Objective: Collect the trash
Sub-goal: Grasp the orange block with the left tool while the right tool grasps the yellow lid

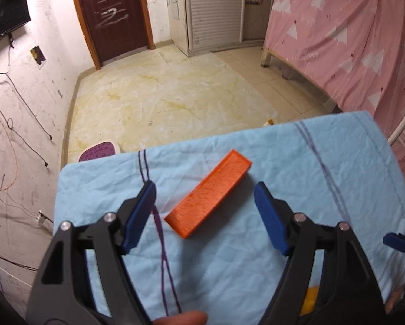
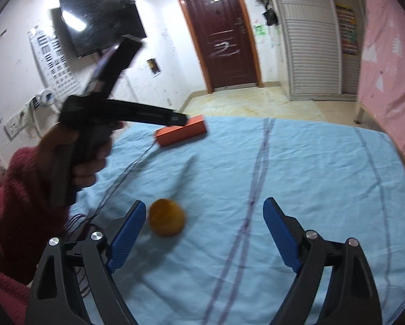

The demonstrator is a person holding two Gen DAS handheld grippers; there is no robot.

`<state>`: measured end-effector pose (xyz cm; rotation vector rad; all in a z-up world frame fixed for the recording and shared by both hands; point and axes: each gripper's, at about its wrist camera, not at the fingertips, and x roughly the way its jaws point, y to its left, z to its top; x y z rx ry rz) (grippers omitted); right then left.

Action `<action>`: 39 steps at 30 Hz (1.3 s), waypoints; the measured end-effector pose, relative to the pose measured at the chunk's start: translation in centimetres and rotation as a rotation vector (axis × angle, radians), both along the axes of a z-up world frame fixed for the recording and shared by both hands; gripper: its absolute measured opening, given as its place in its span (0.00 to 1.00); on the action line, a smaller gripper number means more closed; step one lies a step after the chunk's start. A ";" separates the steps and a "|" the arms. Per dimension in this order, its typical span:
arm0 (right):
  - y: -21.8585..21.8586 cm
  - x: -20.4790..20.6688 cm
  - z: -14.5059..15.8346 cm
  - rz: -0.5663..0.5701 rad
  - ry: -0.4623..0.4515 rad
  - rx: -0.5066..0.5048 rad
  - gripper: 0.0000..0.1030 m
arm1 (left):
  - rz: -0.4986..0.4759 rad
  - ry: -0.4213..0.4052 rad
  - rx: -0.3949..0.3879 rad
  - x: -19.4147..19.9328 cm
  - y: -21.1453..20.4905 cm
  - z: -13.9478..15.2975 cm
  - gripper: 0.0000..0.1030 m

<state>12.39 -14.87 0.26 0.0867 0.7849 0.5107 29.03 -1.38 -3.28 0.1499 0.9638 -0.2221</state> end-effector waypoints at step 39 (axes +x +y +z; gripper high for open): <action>3.5 1.6 -0.4 0.105 0.056 -0.106 0.34 | 0.005 -0.038 -0.019 -2.5 -0.1 -0.3 0.22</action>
